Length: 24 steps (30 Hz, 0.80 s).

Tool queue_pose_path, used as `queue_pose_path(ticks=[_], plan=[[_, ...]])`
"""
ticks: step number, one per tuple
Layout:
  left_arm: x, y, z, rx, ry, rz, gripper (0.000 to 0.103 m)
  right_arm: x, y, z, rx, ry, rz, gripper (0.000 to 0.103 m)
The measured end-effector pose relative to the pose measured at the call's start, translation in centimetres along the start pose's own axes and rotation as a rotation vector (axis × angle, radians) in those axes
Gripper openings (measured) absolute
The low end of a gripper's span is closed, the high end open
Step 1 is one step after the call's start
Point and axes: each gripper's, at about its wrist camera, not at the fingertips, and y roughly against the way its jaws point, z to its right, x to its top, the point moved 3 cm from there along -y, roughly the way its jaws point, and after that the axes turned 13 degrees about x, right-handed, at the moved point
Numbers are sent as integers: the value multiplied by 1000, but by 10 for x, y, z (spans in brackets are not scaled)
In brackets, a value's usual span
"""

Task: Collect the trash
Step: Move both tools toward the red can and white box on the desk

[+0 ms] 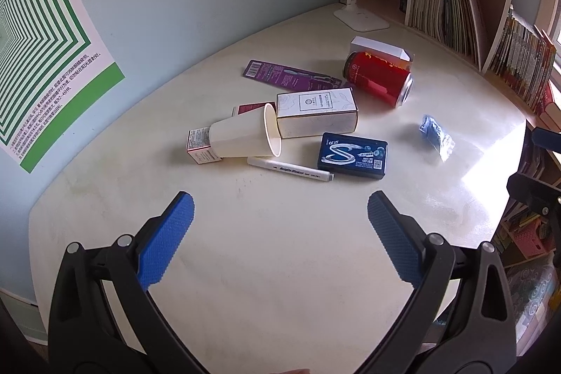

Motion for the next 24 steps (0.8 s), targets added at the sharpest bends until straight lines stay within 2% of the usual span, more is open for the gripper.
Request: queue_pose_path(ticks=[6, 12, 19, 24], plan=[[-1, -1, 1, -24, -13, -4, 97, 1, -1, 1, 5, -2, -3, 97], [0, -5, -5, -24, 13, -26, 97, 2, -1, 3, 10, -8, -2, 97], [0, -4, -6, -9, -2, -12, 97, 1, 0, 2, 7, -10, -1, 97], [2, -5, -8, -27, 6, -15, 97, 0, 1, 0, 3, -7, -2, 97]])
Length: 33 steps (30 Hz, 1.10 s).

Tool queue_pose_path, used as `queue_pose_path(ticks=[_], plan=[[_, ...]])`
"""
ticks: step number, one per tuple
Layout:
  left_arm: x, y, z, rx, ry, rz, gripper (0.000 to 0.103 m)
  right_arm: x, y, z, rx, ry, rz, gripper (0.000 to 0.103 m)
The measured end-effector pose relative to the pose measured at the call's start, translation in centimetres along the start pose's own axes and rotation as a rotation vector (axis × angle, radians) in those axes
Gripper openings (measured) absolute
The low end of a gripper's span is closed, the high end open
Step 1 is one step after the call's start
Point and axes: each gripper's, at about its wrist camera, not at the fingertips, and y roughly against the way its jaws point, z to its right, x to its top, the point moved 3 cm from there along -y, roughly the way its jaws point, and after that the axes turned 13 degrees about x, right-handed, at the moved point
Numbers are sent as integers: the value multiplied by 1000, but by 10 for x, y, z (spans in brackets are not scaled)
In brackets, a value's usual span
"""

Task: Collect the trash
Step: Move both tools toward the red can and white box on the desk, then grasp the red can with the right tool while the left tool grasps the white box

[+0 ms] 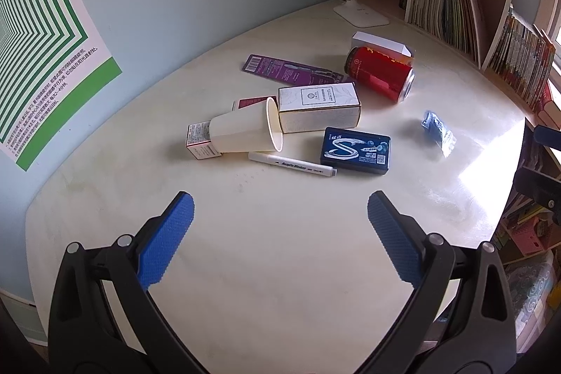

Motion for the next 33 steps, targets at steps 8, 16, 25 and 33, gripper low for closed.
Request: queue_pose_path(ticks=[8, 16, 25, 33], plan=[[1, -7, -7, -51, -18, -4, 96, 2, -2, -4, 0, 20, -8, 97], [6, -24, -19, -45, -117, 3, 96, 8, -8, -8, -7, 21, -20, 97], [18, -47, -25, -30, -200, 0, 96, 19, -25, -2, -3, 17, -39, 97], [48, -60, 0, 10, -249, 16, 96, 53, -54, 29, 53, 63, -85, 97]])
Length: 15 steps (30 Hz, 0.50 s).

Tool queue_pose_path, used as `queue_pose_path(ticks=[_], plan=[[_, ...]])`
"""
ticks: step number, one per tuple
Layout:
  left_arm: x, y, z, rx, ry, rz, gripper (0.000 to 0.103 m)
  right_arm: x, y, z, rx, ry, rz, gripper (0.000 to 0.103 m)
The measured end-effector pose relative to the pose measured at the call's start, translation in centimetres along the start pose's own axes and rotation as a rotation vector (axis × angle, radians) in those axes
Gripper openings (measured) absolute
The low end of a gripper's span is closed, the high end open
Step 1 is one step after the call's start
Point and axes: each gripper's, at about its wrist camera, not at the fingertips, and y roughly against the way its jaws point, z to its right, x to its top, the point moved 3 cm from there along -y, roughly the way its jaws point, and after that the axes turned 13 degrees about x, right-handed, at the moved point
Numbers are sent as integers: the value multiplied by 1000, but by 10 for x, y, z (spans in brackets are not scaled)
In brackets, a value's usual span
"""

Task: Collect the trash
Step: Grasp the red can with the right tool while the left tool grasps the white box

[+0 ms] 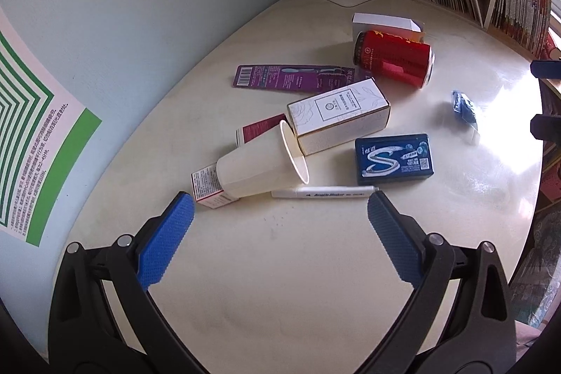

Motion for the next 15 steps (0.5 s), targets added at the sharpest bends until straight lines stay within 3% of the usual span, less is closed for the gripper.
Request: queue_pose_path(ticks=[6, 15], plan=[[29, -21, 17, 1, -30, -27, 96, 30, -18, 32, 22, 26, -26, 97], [56, -60, 42, -12, -184, -40, 96, 60, -55, 64, 55, 75, -103, 97]])
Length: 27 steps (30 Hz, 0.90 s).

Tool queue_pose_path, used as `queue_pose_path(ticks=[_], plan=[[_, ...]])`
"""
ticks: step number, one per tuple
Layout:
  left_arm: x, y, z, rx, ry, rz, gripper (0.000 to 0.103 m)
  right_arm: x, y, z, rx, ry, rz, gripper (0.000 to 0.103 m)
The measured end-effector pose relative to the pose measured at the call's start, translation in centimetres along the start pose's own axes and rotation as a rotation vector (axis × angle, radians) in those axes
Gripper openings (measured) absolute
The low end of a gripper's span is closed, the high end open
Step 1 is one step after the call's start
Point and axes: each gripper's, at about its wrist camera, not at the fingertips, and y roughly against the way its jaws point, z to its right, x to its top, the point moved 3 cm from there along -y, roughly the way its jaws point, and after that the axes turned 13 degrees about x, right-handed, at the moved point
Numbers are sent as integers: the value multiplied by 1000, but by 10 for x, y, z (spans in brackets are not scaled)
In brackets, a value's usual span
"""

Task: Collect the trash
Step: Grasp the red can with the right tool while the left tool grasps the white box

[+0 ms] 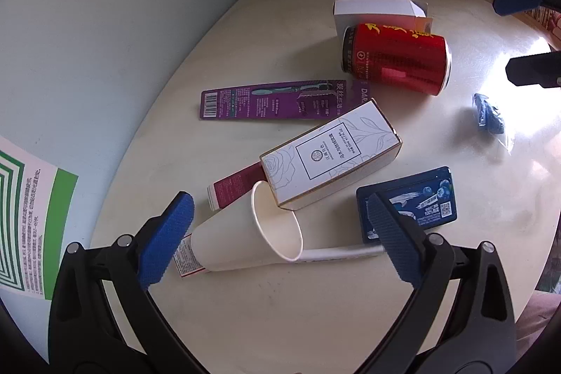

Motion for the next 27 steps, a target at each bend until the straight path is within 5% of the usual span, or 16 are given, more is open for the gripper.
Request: queue_pose_path(ticks=[9, 17, 20, 27], plan=[[9, -28, 22, -54, -173, 12, 96, 18, -39, 14, 59, 27, -78, 96], [21, -56, 35, -119, -215, -24, 96, 28, -73, 27, 81, 26, -133, 95], [22, -62, 38, -142, -225, -33, 96, 29, -85, 33, 86, 16, -162, 80], [27, -62, 41, -153, -248, 2, 75, 26, -104, 35, 89, 20, -202, 67]])
